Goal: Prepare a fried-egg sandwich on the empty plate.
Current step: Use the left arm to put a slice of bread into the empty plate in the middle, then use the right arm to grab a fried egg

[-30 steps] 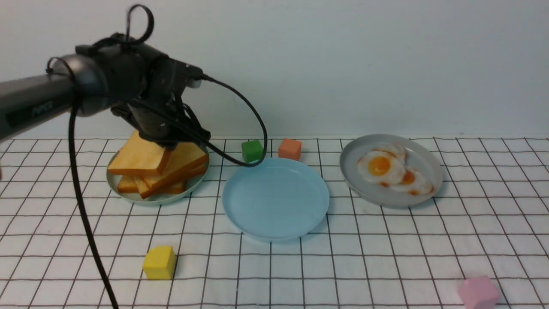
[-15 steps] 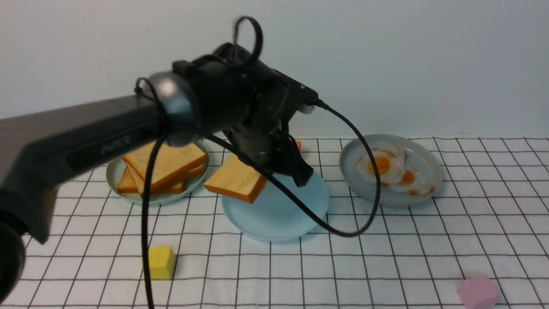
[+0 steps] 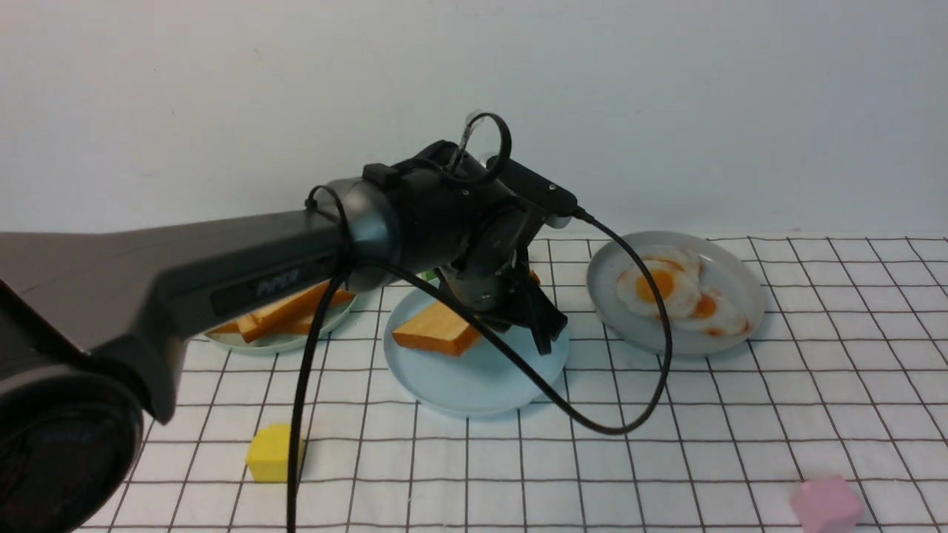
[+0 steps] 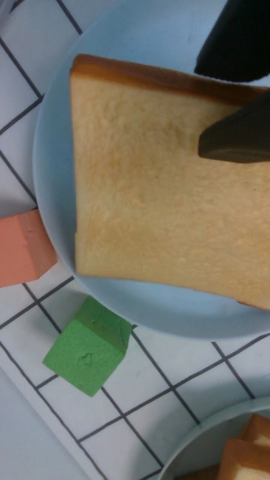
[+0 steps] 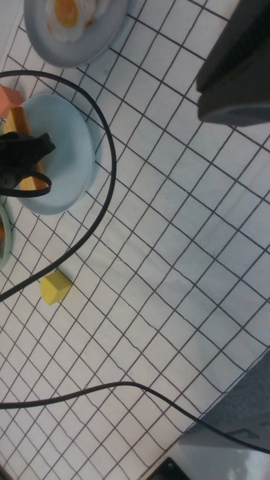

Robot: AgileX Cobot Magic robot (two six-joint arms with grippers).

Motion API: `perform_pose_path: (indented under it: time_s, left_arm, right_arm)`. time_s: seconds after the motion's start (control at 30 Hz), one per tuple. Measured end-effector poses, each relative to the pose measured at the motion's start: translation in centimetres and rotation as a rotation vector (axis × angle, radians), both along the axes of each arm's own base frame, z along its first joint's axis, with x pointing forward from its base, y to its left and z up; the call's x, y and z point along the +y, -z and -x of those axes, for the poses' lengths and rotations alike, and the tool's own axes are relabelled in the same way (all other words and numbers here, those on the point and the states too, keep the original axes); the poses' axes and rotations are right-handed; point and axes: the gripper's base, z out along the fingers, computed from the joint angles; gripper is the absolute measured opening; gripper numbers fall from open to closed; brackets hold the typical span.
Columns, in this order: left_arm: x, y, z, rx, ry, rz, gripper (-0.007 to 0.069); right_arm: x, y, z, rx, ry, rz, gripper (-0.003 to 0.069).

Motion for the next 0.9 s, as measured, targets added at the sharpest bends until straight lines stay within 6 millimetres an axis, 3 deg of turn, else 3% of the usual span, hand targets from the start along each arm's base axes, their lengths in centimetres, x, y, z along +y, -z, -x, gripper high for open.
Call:
perform_pose_path:
  time_s: [0.03,0.13,0.3,0.37,0.4,0.47,0.5,0.53,0.63,0.73,0.8,0.83,0.9]
  left_arm:
    - [0.0,0.0,0.0,0.002,-0.002,0.002,0.033]
    - [-0.2,-0.1,0.2,0.018,-0.01,-0.003,0.0425]
    - [-0.7,-1.3,1.2,0.068,-0.023,-0.043,0.0458]
    - [-1.2,-4.5,3.2,0.074,-0.016,-0.023,0.0382]
    - [-1.3,-4.8,3.4,0.071,-0.015,-0.019,0.0373]
    - [-1.2,-10.0,6.3,0.023,-0.006,0.062,0.0244]
    - [-1.2,-10.4,6.5,0.02,-0.006,0.07,0.022]
    - [-0.4,-13.7,8.3,-0.003,-0.021,0.141,0.0125]
    - [1.9,-17.8,10.9,-0.016,-0.054,0.228,-0.0002]
    - [4.9,-19.9,13.8,-0.019,-0.072,0.266,-0.0013]
    - [7.0,-19.5,16.0,0.003,-0.073,0.269,-0.0013]
    - [7.2,-19.8,16.3,-0.003,-0.071,0.278,-0.0013]
    - [9.5,-18.8,18.8,0.014,-0.067,0.285,-0.0013]
  right_arm:
    - [0.0,0.0,0.0,0.0,0.0,0.0,0.0057]
    - [0.0,0.0,0.0,0.0,0.0,0.0,0.006]
    - [0.2,0.2,-0.6,0.035,0.024,-0.002,0.0064]
    - [0.8,1.0,-2.3,0.094,0.055,0.036,0.0066]
    - [0.8,1.0,-2.3,0.094,0.055,0.036,0.0066]
    - [1.6,2.1,-4.8,0.145,0.082,0.1,0.0066]
    - [1.7,2.4,-5.2,0.153,0.088,0.111,0.0067]
    - [2.3,3.4,-7.1,0.184,0.114,0.16,0.0067]
    - [3.1,5.0,-10.4,0.235,0.165,0.241,0.0067]
    - [3.6,6.3,-14.3,0.298,0.225,0.29,0.0067]
    - [3.4,7.1,-17.4,0.336,0.278,0.301,0.0067]
    - [3.3,7.2,-17.7,0.339,0.284,0.302,0.0067]
    - [2.8,8.4,-21.5,0.38,0.339,0.292,0.0067]
